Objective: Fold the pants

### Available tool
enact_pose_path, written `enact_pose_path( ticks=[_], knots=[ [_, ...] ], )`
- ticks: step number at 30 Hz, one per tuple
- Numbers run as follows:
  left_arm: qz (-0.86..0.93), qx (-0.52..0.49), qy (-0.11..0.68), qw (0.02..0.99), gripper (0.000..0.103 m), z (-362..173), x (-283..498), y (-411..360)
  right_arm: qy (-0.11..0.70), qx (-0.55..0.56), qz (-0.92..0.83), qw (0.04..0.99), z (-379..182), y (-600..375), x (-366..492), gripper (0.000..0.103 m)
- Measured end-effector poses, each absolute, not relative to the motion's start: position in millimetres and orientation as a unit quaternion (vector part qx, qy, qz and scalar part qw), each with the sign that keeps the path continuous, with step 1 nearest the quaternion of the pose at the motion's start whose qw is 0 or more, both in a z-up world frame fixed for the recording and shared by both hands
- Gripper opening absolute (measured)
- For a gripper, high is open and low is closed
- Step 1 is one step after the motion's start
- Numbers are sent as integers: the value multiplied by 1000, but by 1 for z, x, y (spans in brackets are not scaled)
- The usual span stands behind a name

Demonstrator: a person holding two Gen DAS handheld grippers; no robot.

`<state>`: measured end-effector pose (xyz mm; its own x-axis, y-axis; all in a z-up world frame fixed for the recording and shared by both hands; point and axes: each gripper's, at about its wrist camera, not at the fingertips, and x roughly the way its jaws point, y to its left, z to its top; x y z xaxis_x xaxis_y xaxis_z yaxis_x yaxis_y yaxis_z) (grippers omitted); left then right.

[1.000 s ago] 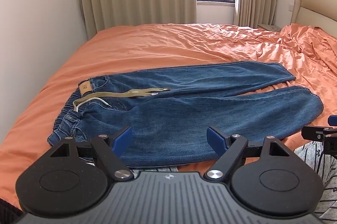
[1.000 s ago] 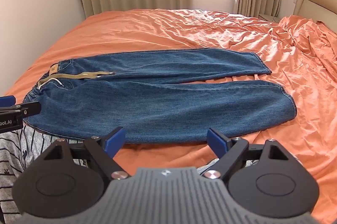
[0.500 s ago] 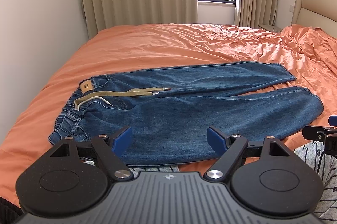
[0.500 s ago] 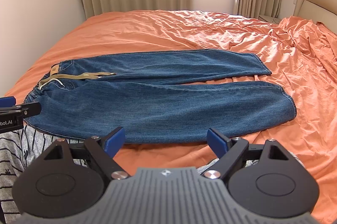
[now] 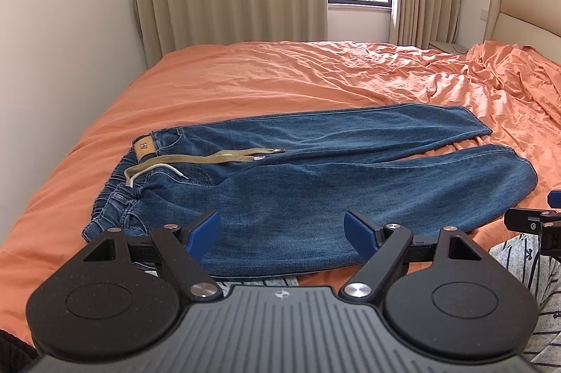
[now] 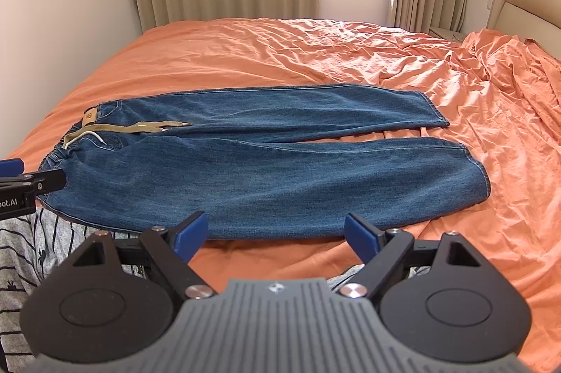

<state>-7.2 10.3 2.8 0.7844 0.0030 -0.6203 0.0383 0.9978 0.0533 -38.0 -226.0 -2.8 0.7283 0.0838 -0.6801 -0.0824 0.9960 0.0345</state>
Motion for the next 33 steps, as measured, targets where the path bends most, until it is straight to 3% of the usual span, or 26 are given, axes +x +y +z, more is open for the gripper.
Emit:
enact_pose_path(
  ticks=[33],
  knots=[
    [-15, 34, 327, 944, 94, 8, -10, 6, 368, 4, 44, 929, 1, -229, -38, 81]
  ],
)
